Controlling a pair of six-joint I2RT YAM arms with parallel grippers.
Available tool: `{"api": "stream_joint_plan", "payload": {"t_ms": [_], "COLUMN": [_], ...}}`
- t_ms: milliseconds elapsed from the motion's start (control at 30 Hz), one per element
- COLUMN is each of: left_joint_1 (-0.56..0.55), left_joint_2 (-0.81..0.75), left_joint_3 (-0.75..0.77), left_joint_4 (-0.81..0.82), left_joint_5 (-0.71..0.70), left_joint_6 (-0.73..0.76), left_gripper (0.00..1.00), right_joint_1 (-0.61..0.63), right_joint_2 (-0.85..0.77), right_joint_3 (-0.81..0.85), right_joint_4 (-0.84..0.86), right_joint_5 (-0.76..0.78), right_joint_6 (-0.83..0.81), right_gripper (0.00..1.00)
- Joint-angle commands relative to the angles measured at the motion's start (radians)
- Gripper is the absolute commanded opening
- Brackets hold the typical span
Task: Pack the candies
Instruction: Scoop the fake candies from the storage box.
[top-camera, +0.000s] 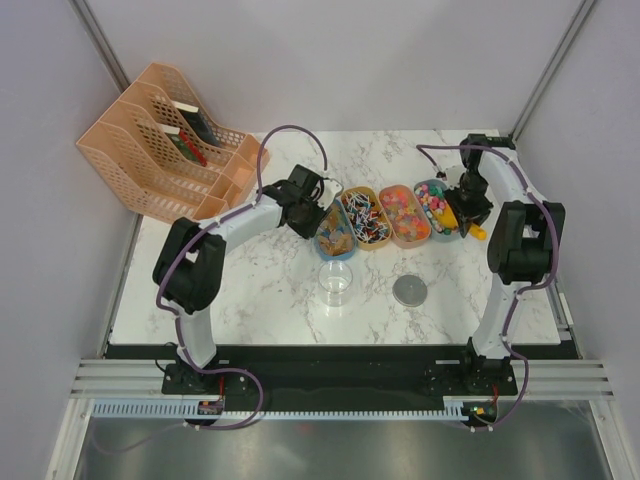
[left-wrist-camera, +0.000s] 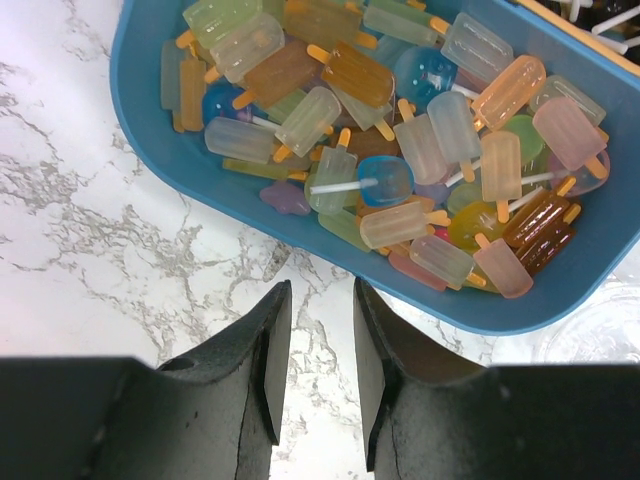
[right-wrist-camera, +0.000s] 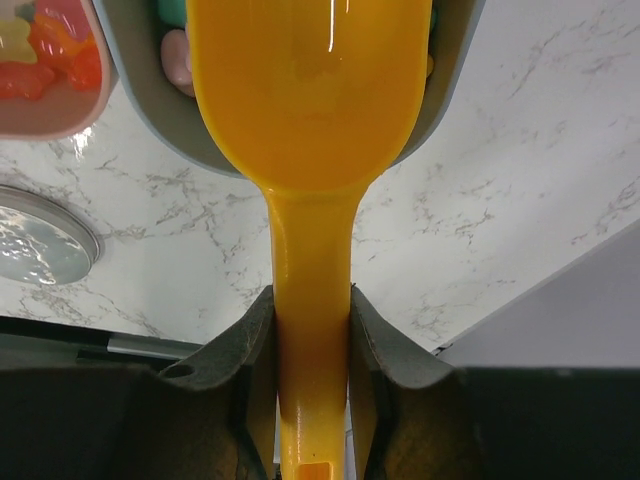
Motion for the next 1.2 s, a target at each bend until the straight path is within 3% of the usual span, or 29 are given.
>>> {"api": "stream_joint_plan", "payload": {"t_ms": [0,500,933,1167], "left_joint_1": [0.003,0.011,0.011,0.011], "left_joint_2": [0.02,0.023,-0.02,-0.051], "left_joint_3": [0.045,0.053,0.022,0.005], "left_joint_4": [0.027,0.01,-0.005,-0.016], "left_joint_5": [-0.016,-0.058,-0.093,-0.108], "left_joint_6": [-0.002,-0.002,0.013,0.037], "left_gripper": [0.39,0.39,0.4,0.4], "right_joint_1": [0.011,0.028,0.036,0.036], "right_joint_2": [0.048,0.18,0.208,0.13], "right_joint_3": [0.069,0.284,0.187,0.051], "right_joint_4": [-0.004,-0.007,0.079,0.242], "right_joint_5": [-0.029,-0.04,-0.106,-0.126], "right_joint_6": [-0.019,-0.037,-0.013,0.007], "right_gripper": [0.0,0.0,0.0,0.0]}}
